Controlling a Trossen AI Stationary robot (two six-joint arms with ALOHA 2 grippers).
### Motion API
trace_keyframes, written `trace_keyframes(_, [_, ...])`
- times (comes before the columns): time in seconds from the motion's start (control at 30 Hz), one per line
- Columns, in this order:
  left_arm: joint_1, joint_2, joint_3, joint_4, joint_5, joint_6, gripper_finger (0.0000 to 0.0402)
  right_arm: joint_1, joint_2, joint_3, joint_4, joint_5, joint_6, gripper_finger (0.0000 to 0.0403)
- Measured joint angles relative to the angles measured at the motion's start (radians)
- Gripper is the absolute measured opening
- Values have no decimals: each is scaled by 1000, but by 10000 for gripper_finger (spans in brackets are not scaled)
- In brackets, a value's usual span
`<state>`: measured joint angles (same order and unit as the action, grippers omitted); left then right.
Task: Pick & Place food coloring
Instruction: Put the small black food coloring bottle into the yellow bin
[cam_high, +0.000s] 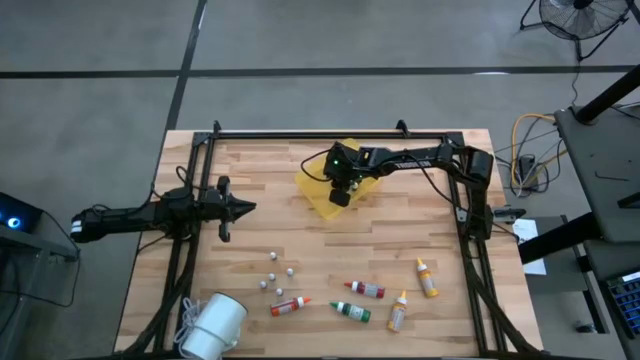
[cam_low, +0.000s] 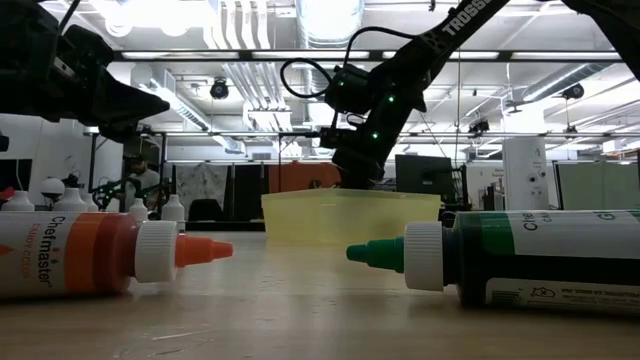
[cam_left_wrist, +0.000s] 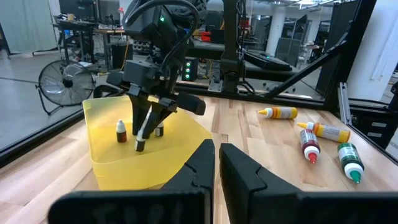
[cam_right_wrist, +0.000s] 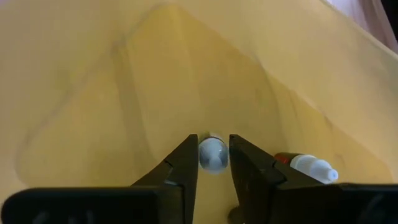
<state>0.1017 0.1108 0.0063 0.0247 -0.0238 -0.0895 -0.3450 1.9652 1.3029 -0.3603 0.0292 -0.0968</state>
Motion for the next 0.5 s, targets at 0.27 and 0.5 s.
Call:
trace_keyframes(0.27, [0,0,0,0,0,0,0,0,0,0,-2,-2,37,103])
trace_keyframes(0.5, [0,0,0,0,0,0,0,0,0,0,-1,-2,37,113])
